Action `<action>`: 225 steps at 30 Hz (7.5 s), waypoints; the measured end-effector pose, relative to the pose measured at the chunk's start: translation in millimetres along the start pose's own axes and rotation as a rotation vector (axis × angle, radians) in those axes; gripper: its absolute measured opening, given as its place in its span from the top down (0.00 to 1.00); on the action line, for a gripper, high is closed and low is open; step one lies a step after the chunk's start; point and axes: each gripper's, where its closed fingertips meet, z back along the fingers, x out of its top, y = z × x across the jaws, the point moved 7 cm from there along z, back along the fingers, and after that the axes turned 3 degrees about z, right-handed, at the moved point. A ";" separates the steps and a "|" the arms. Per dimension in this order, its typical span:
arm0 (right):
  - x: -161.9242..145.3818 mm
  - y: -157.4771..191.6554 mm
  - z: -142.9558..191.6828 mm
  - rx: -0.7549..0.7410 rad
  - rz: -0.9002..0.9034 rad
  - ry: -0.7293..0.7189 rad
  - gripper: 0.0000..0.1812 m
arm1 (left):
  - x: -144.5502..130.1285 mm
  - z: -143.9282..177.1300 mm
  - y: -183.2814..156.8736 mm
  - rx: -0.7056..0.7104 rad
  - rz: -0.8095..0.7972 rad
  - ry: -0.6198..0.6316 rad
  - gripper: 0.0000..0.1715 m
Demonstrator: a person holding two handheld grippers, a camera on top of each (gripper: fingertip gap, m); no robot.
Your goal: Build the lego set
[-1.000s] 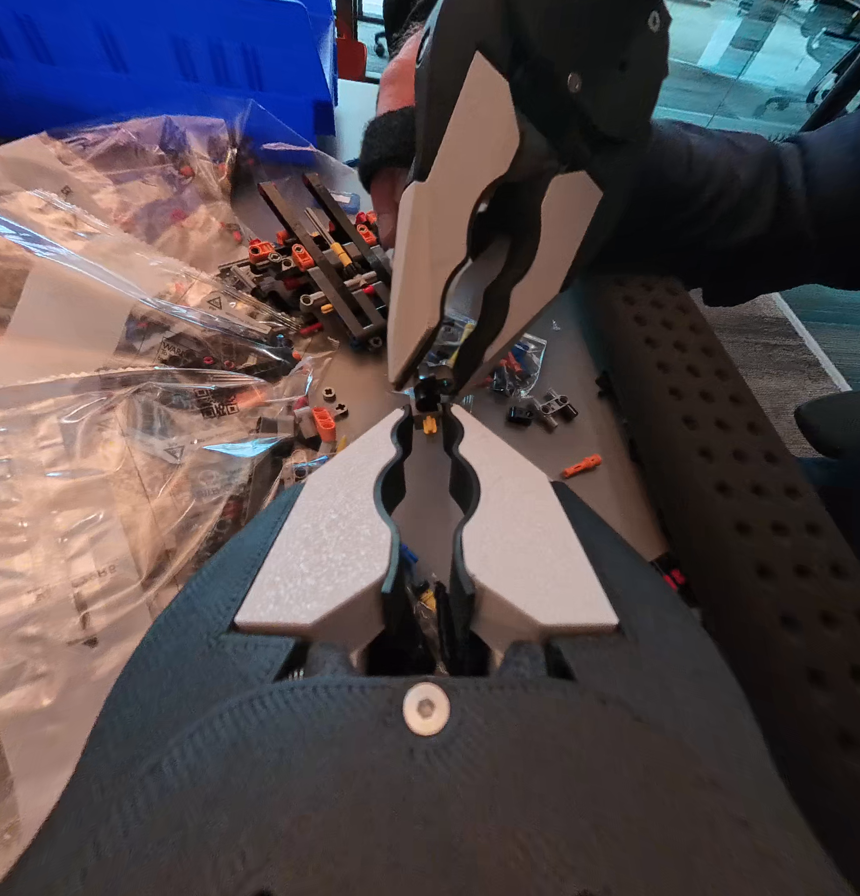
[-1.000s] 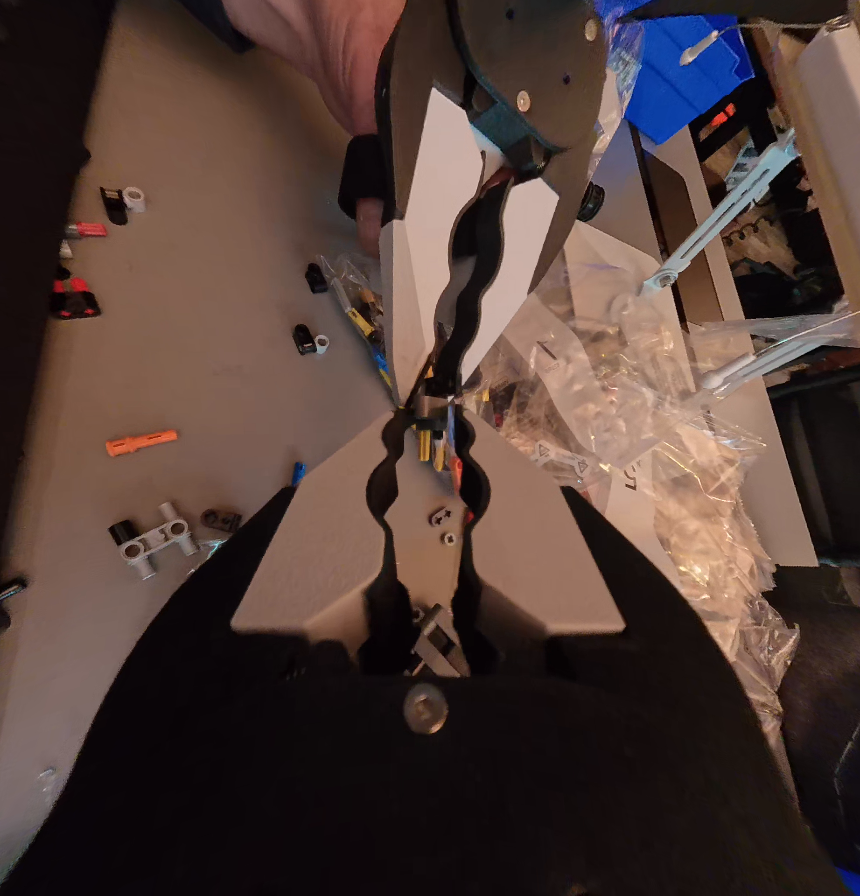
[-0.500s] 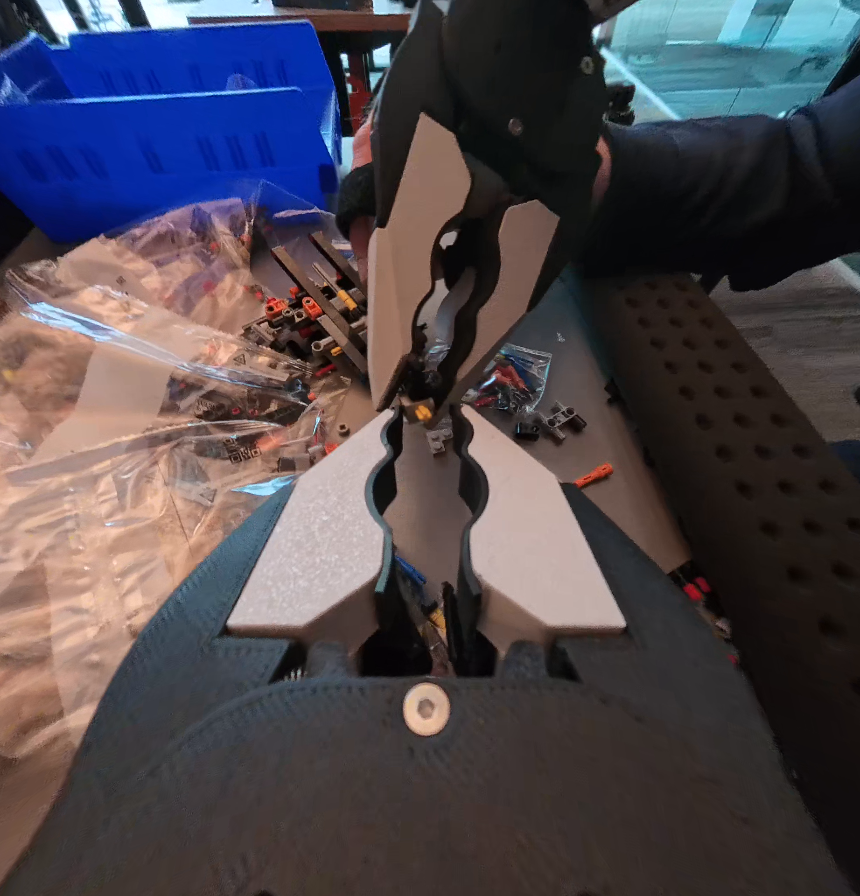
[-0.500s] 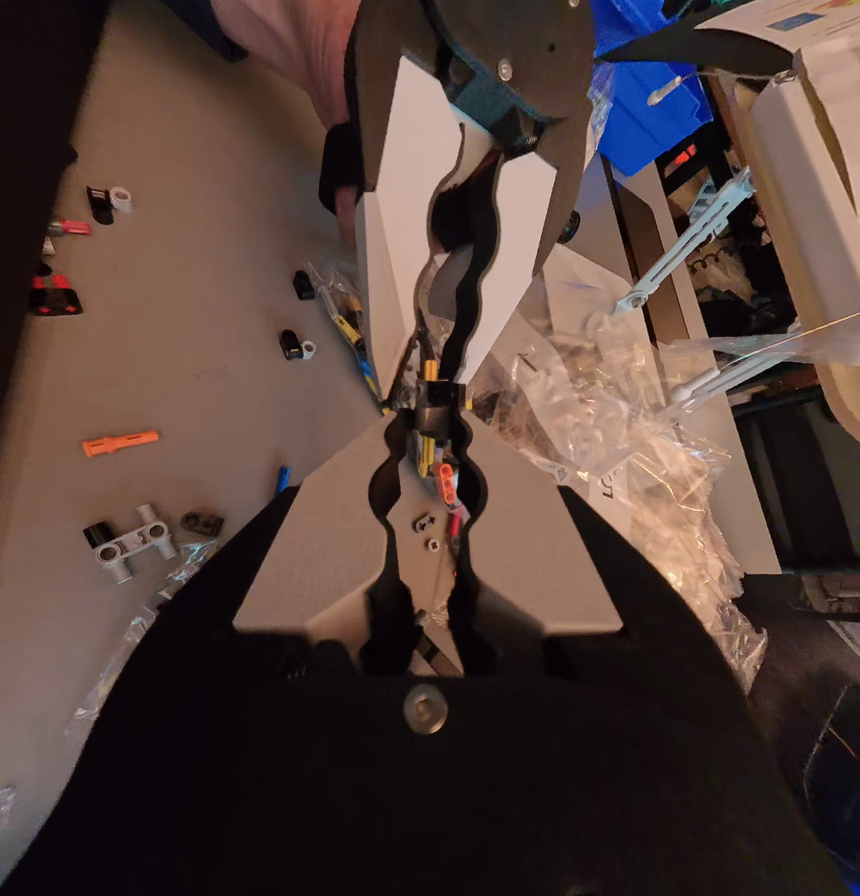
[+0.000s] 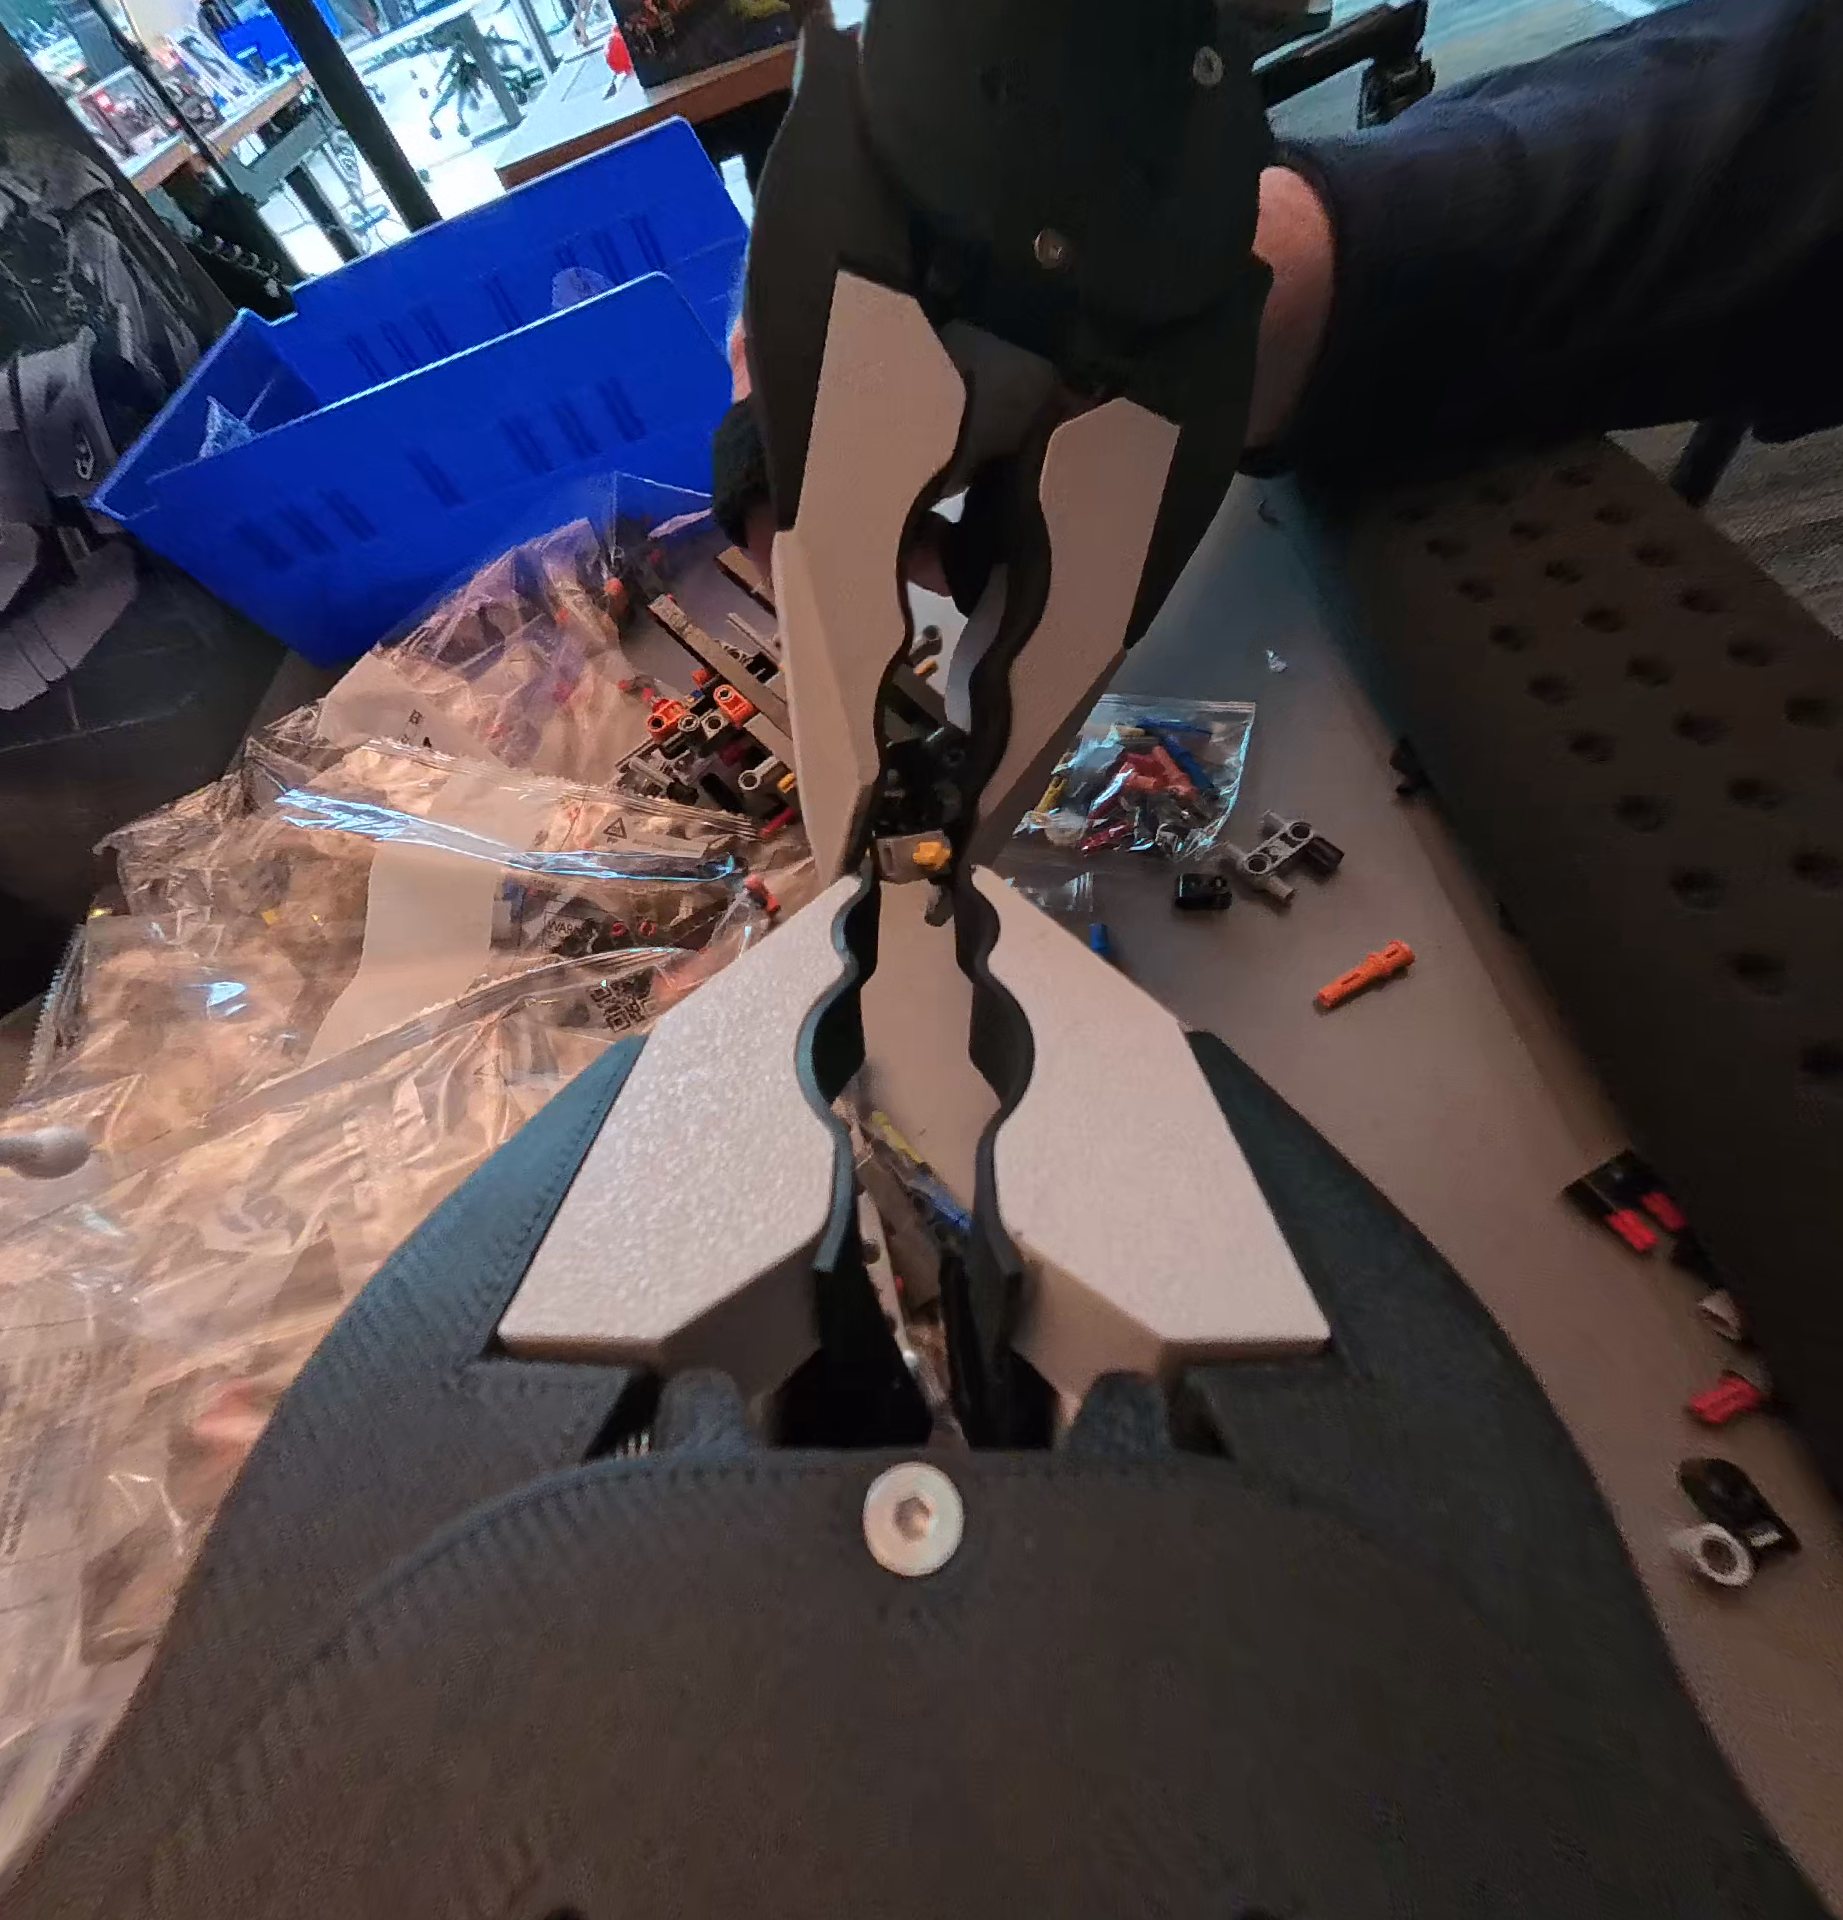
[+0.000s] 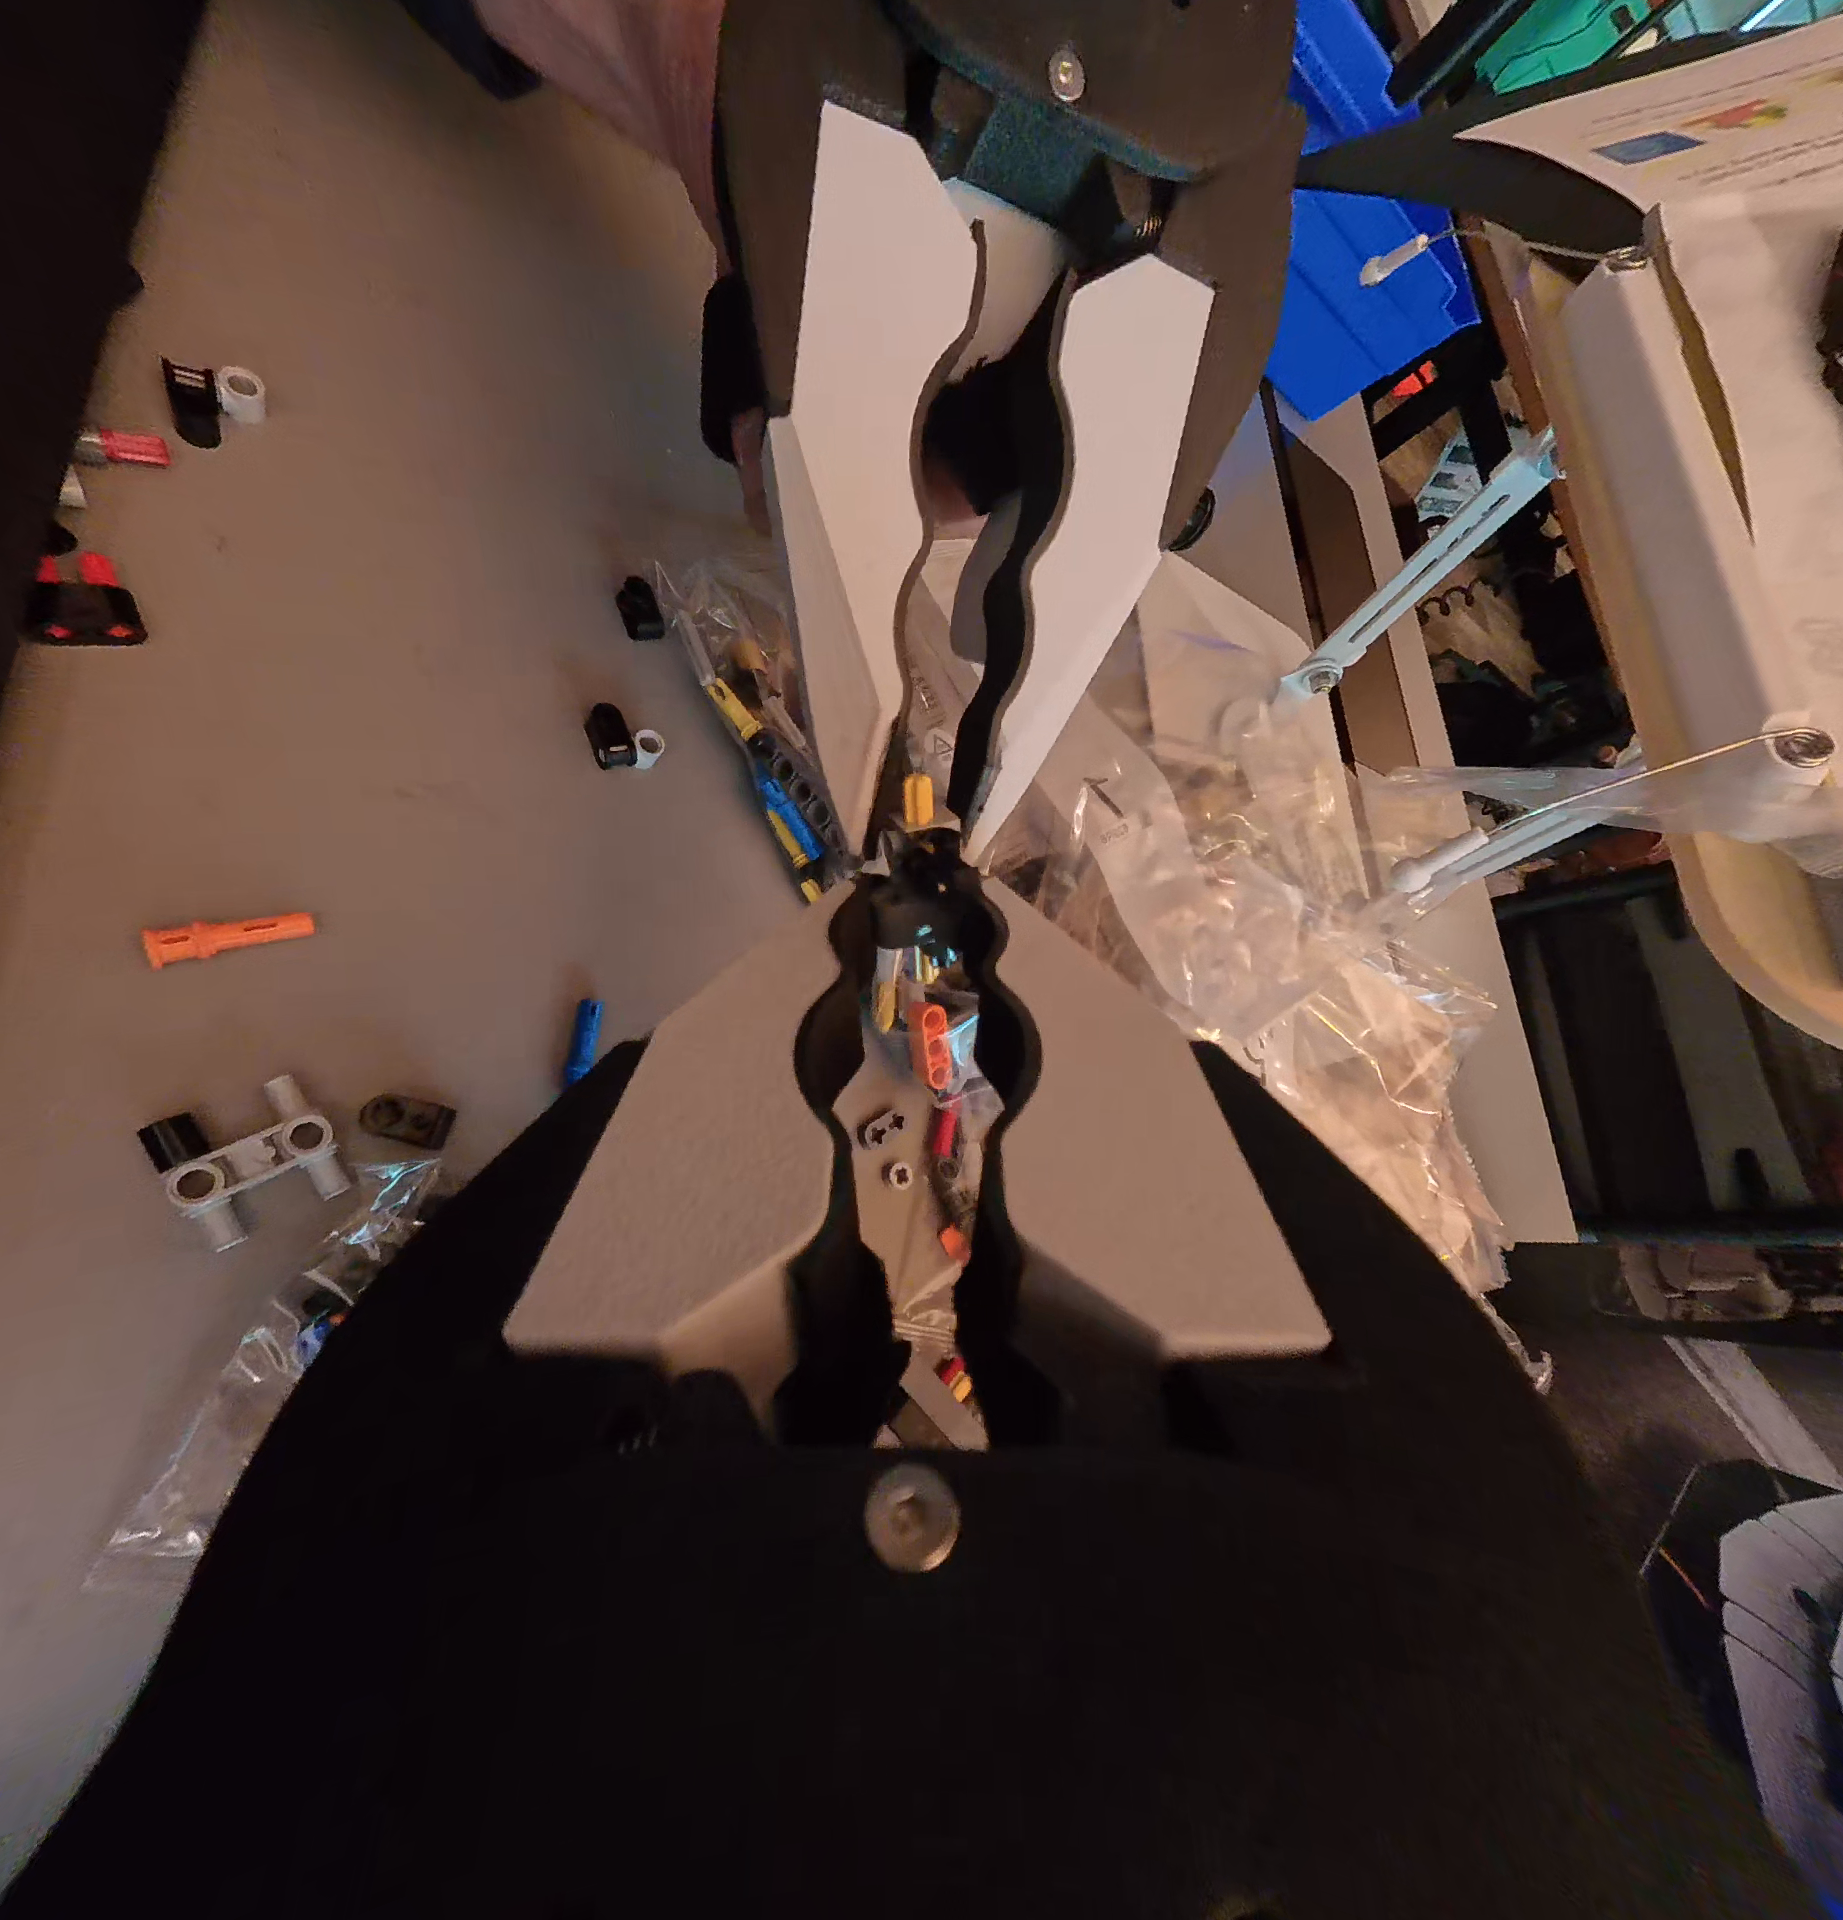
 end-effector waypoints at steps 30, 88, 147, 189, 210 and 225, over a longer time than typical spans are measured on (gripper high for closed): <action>-6.8 -0.2 -10.2 -0.015 -0.018 0.137 0.93 | 3.1 -6.6 0.1 0.140 -0.112 0.096 0.95; -8.9 10.3 -16.9 0.102 -0.088 0.142 0.93 | -5.3 -8.5 -5.0 0.038 -0.085 0.100 0.95; -5.4 2.9 -6.2 0.097 -0.173 0.061 0.98 | -2.3 4.7 0.8 -0.047 0.028 -0.075 0.98; -5.3 6.0 -10.2 0.099 -0.161 0.122 0.90 | -10.3 -1.8 0.2 -0.001 -0.045 0.006 0.98; -12.0 5.3 -12.2 0.134 -0.214 0.138 0.90 | 0.1 -4.9 -7.2 0.113 -0.232 0.048 0.96; -12.6 5.0 -12.7 0.143 -0.233 0.114 0.88 | -0.2 -5.9 -9.6 0.123 -0.269 0.078 0.99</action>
